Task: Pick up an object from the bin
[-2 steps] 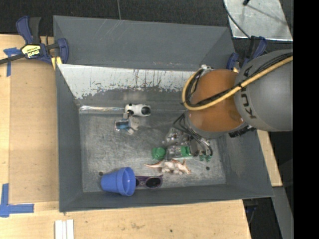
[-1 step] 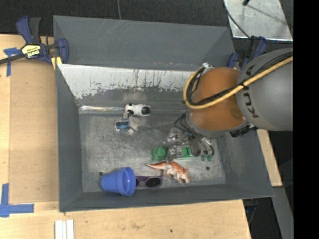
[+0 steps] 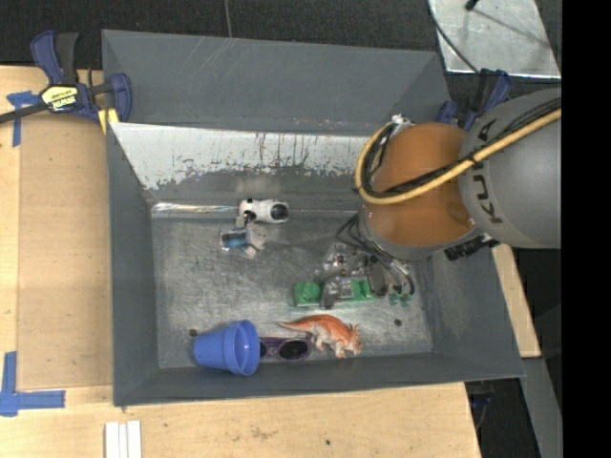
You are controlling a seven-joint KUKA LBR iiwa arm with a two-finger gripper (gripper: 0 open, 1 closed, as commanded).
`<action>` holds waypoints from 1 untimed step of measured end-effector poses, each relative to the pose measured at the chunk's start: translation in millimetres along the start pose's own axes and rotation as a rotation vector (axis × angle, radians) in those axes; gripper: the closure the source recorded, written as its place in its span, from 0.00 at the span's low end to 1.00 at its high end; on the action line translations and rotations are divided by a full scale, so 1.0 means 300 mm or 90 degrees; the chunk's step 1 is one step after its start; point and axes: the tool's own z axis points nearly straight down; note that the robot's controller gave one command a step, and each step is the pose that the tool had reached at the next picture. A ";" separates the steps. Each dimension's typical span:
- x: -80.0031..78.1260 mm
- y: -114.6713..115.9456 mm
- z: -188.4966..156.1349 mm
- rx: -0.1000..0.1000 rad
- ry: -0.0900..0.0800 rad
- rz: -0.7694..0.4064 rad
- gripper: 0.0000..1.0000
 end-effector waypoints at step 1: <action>-0.003 0.000 -0.038 0.000 -0.002 0.000 1.00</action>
Offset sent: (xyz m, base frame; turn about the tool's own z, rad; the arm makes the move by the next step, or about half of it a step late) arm 0.0000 0.0001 0.0477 0.0000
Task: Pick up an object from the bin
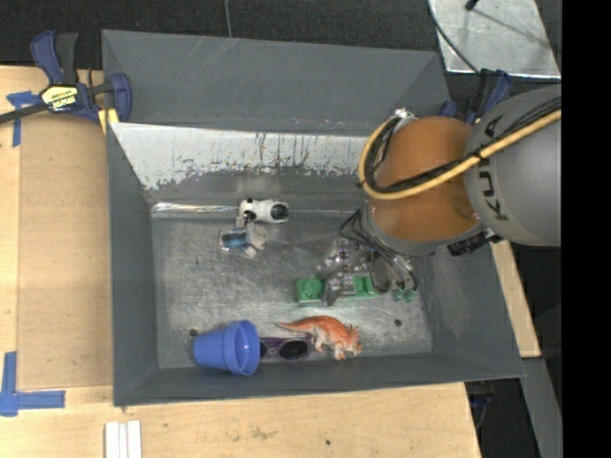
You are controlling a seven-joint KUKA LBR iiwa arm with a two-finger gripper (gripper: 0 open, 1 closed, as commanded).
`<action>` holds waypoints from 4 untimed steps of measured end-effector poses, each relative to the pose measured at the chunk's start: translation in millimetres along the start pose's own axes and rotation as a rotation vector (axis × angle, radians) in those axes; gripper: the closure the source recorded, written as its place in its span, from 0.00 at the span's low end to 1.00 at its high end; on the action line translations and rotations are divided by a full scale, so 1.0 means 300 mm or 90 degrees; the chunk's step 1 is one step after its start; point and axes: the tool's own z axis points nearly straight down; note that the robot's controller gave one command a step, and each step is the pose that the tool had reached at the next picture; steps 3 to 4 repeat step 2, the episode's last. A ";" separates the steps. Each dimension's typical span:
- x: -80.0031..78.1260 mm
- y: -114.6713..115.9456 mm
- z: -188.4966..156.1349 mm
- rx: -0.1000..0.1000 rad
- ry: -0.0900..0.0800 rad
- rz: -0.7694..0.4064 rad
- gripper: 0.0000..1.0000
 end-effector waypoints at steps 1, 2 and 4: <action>0.001 0.000 -0.028 0.000 0.002 0.000 1.00; 0.002 0.000 -0.068 0.000 0.003 0.000 1.00; 0.002 0.000 -0.068 0.000 0.003 0.000 1.00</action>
Offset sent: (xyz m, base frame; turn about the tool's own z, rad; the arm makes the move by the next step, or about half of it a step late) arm 0.0001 0.0000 0.0499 0.0000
